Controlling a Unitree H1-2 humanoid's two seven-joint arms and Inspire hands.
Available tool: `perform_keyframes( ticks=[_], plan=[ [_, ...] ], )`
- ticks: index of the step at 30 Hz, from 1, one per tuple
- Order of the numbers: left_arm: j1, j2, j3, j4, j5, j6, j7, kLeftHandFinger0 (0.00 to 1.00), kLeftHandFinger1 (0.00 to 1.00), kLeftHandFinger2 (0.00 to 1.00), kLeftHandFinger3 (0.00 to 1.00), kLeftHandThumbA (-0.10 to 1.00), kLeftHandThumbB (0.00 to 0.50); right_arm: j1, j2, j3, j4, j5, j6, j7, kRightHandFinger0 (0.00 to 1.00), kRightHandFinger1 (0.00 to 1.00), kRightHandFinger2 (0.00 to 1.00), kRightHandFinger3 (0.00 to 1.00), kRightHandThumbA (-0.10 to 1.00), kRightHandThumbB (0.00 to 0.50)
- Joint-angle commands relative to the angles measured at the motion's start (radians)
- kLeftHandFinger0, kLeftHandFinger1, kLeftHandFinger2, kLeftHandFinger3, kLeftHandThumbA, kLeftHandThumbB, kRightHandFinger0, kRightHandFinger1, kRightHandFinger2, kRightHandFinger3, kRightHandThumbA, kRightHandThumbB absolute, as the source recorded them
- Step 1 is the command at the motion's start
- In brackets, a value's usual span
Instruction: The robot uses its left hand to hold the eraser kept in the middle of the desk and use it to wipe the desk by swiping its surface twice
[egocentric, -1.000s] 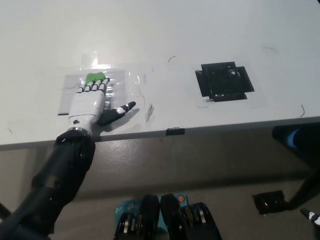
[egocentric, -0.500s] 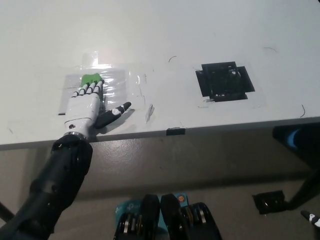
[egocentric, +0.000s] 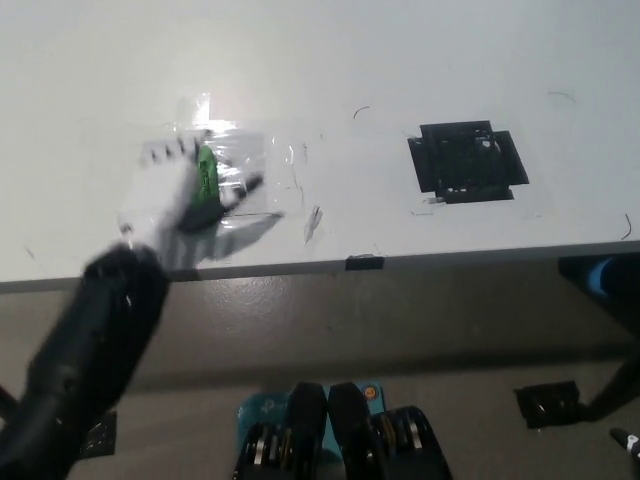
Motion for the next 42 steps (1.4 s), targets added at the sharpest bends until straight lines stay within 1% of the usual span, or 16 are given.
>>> perform_keyframes(
  ticks=[1,5,9,11,15,16,20,25,26,28,30,31,34,36,39,42],
  plan=[
    [-0.12,0.061,0.058,-0.182,-0.056,0.049,-0.131,1.0,1.0,1.0,1.0,1.0,0.359,0.015,-0.024,-0.021,-0.021,0.017,-0.035,0.011,1.0,1.0,1.0,1.0,1.0,0.411],
    [-0.17,0.108,0.087,-0.271,-0.048,0.065,-0.173,1.0,1.0,1.0,1.0,1.0,0.429,0.029,-0.025,-0.022,-0.014,0.007,-0.051,0.007,1.0,1.0,1.0,1.0,1.0,0.386],
    [-0.193,0.15,0.093,-0.284,-0.027,0.046,-0.184,1.0,1.0,1.0,1.0,1.0,0.434,0.037,-0.031,-0.019,-0.009,0.008,-0.052,0.015,1.0,1.0,1.0,1.0,1.0,0.374],
    [-0.204,0.162,0.108,-0.291,-0.039,0.044,-0.188,1.0,1.0,1.0,1.0,1.0,0.478,0.04,-0.034,-0.017,-0.014,0.002,-0.044,0.012,1.0,1.0,1.0,1.0,1.0,0.39],
    [-0.141,0.178,0.168,-0.414,-0.062,0.034,-0.172,1.0,1.0,1.0,1.0,1.0,0.435,0.029,-0.026,-0.027,-0.01,0.012,-0.026,0.002,1.0,1.0,1.0,1.0,1.0,0.364],
    [-0.072,0.169,0.195,-0.529,-0.077,0.079,-0.196,1.0,1.0,1.0,1.0,1.0,0.438,0.026,-0.029,-0.028,-0.009,0.015,-0.025,0.006,1.0,1.0,1.0,1.0,1.0,0.361],
    [0.116,0.109,0.245,-0.738,-0.15,0.079,-0.197,1.0,1.0,1.0,1.0,1.0,0.385,0.02,-0.037,-0.035,-0.007,0.017,-0.025,0.007,1.0,1.0,1.0,1.0,1.0,0.397],
    [0.263,0.026,0.277,-0.862,-0.216,0.091,-0.197,1.0,1.0,1.0,1.0,1.0,0.404,0.015,-0.039,-0.039,0.006,0.005,-0.034,-0.001,1.0,1.0,1.0,1.0,1.0,0.442],
    [0.384,-0.046,0.287,-0.923,-0.277,0.079,-0.172,1.0,1.0,1.0,1.0,1.0,0.366,0.005,-0.044,-0.04,0.012,0.013,-0.031,0.007,1.0,1.0,1.0,1.0,1.0,0.441],
    [0.454,-0.088,0.284,-0.928,-0.277,0.021,-0.139,1.0,1.0,1.0,1.0,1.0,0.346,0.004,-0.046,-0.038,0.012,0.01,-0.034,0.01,1.0,1.0,1.0,1.0,1.0,0.449],
    [0.575,-0.162,0.279,-0.925,-0.313,-0.025,-0.113,1.0,1.0,1.0,1.0,1.0,0.374,-0.011,-0.053,-0.034,0.017,0.005,-0.028,0.012,1.0,1.0,1.0,1.0,1.0,0.468],
    [0.62,-0.185,0.277,-0.909,-0.339,-0.07,-0.106,1.0,1.0,1.0,1.0,1.0,0.346,-0.011,-0.054,-0.032,0.02,0.005,-0.029,0.014,1.0,1.0,1.0,1.0,1.0,0.467],
    [0.707,-0.227,0.256,-0.843,-0.315,-0.185,-0.068,1.0,1.0,1.0,1.0,1.0,0.298,-0.011,-0.051,-0.032,0.03,0.012,-0.041,0.017,1.0,1.0,1.0,1.0,1.0,0.451],
    [0.771,-0.254,0.244,-0.804,-0.342,-0.19,-0.09,1.0,1.0,1.0,1.0,1.0,0.344,-0.017,-0.051,-0.03,0.036,0.011,-0.03,0.014,1.0,1.0,1.0,1.0,1.0,0.46],
    [0.805,-0.247,0.236,-0.72,-0.32,-0.276,-0.065,1.0,1.0,1.0,1.0,1.0,0.291,-0.029,-0.048,-0.025,0.057,0.004,-0.046,0.012,1.0,1.0,1.0,1.0,1.0,0.461],
    [0.823,-0.255,0.276,-0.669,-0.38,-0.285,-0.06,1.0,1.0,1.0,1.0,1.0,0.258,-0.04,-0.047,-0.02,0.067,-0.009,-0.056,0.005,1.0,1.0,1.0,1.0,1.0,0.444]
  ],
)
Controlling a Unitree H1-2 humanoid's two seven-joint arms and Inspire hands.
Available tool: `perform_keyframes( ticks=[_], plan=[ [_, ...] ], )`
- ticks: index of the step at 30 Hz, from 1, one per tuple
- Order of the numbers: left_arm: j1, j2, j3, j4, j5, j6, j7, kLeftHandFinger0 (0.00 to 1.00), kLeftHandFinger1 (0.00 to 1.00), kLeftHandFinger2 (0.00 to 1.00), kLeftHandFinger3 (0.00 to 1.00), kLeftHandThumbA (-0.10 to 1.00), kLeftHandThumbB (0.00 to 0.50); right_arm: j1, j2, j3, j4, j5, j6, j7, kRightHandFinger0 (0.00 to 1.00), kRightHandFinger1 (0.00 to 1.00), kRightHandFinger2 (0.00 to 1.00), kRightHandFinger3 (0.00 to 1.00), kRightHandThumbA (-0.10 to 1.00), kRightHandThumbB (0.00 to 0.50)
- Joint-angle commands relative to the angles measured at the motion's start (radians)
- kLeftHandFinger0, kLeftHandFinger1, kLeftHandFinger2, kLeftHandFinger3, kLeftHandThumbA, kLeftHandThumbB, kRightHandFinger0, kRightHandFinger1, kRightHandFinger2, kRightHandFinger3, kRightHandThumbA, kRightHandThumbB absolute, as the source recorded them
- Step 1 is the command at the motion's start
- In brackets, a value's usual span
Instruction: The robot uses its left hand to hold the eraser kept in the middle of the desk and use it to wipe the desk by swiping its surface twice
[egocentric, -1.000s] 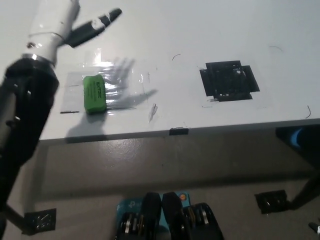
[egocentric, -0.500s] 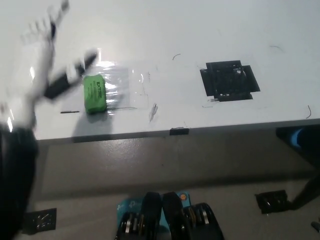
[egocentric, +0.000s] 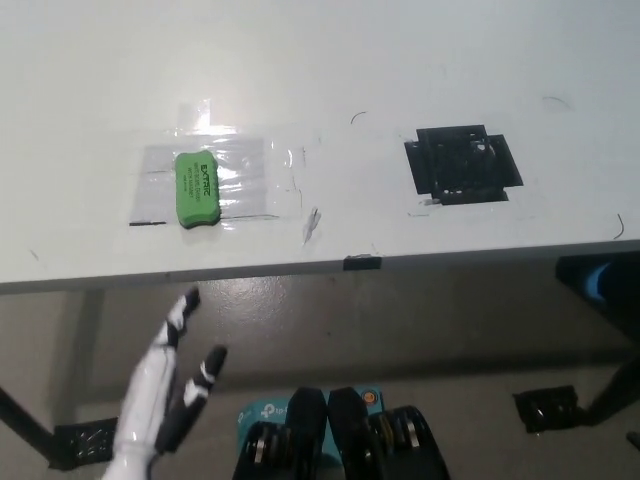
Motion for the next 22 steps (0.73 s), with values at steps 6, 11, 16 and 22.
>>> perform_keyframes(
  ticks=[6,11,16,22],
  plan=[
    [0.011,0.007,0.091,0.167,-0.116,-0.202,0.087,1.0,1.0,1.0,1.0,1.0,0.235,-0.047,-0.014,0.007,0.018,-0.018,-0.048,-0.003,1.0,1.0,1.0,1.0,1.0,0.476],
    [-0.005,0.014,0.133,0.241,-0.196,-0.131,0.044,1.0,1.0,1.0,1.0,1.0,0.199,-0.05,-0.007,0.01,0.012,-0.017,-0.023,-0.009,1.0,1.0,1.0,1.0,1.0,0.466],
    [-0.042,0.009,0.145,0.278,-0.2,-0.092,0.041,1.0,1.0,1.0,1.0,1.0,0.304,-0.069,-0.008,0.004,0.019,-0.017,-0.034,-0.015,1.0,1.0,1.0,1.0,1.0,0.465],
    [-0.063,0.008,0.164,0.333,-0.272,-0.118,0.033,1.0,1.0,1.0,1.0,1.0,0.265,-0.058,-0.011,0.004,0.017,-0.014,-0.031,-0.006,1.0,1.0,1.0,1.0,1.0,0.5]
  ],
)
